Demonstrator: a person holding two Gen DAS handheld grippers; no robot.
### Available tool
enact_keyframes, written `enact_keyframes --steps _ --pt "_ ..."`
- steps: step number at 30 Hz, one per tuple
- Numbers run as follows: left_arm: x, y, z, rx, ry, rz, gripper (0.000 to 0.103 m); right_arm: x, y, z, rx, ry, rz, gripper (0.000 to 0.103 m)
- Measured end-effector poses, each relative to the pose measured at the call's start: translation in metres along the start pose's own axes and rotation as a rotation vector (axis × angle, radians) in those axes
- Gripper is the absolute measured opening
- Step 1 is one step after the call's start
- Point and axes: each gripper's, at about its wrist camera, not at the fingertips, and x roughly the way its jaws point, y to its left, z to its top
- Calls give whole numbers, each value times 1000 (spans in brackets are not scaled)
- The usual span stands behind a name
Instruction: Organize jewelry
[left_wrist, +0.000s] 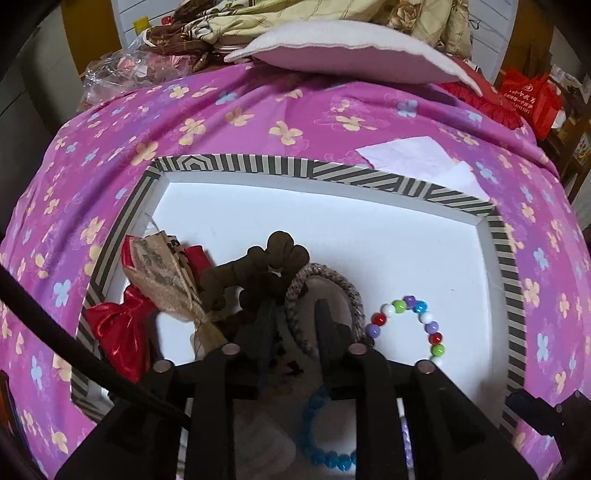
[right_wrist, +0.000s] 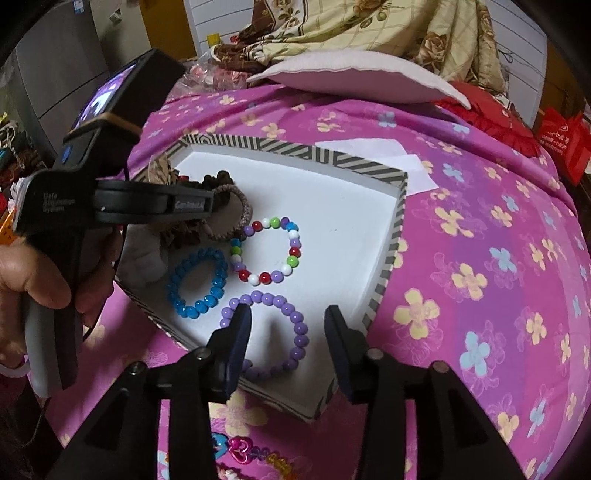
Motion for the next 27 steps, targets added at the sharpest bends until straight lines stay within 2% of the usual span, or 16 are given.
enact_keyframes --steps 3,12,20,27 --pt "-13 0 -5 2 -18 -12 40 -8 -1 -2 14 -15 -2 47" --pt "-62 6 -24 15 -98 -7 40 -26 2 -14 49 -30 -17 48" --pt "-95 8 -58 23 -157 20 40 -45 11 -27 55 -50 -21 54" --pt "-113 7 -92 25 -186 37 40 -61 16 -44 71 -58 -22 54"
